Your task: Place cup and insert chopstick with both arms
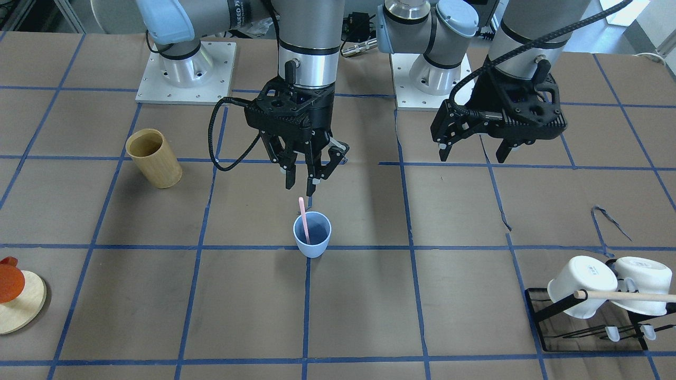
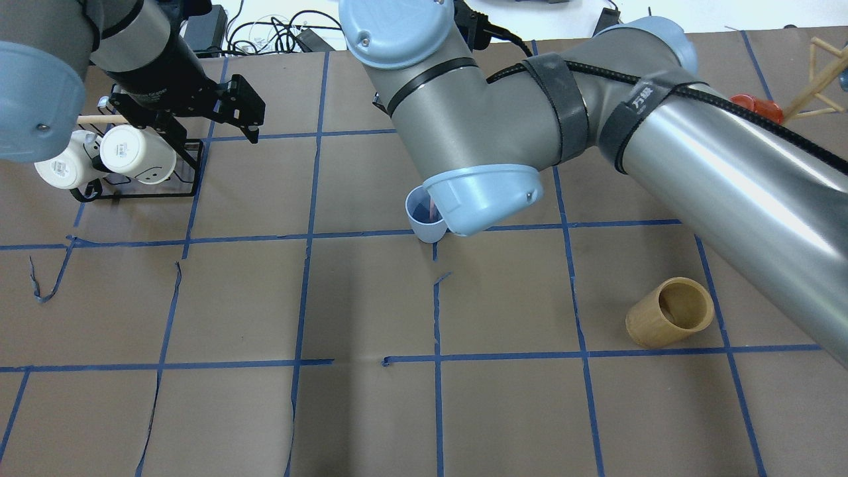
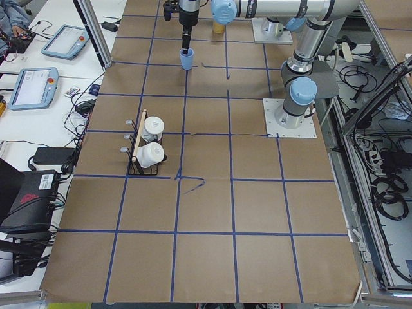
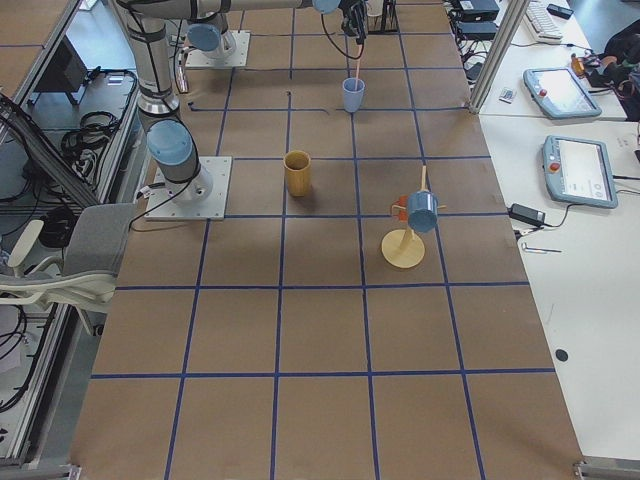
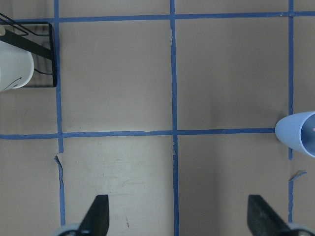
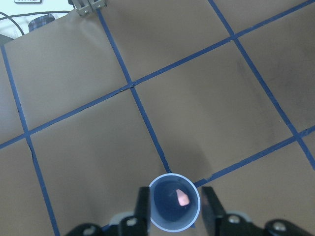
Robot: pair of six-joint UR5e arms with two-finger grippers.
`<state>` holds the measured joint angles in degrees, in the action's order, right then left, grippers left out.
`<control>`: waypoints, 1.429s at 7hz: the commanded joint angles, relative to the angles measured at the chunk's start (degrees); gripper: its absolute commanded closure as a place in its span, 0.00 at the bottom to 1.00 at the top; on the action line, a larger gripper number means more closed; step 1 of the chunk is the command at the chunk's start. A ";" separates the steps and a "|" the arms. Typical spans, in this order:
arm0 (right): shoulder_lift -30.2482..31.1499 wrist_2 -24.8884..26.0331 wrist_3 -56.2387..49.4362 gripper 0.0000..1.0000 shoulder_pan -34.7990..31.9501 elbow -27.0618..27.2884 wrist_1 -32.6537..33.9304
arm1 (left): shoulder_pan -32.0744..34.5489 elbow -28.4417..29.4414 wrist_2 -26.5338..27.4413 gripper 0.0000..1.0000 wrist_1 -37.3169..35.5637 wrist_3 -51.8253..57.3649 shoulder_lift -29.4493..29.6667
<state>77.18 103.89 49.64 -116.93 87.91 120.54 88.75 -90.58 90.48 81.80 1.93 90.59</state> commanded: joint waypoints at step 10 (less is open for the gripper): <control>5.95 -6.94 -42.86 0.00 28.66 -6.70 -34.22 | 0.11 -0.04 0.57 0.00 0.20 -0.53 0.03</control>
<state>81.70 96.89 11.35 -91.73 81.18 89.54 88.86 -90.64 90.71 82.01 1.51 90.63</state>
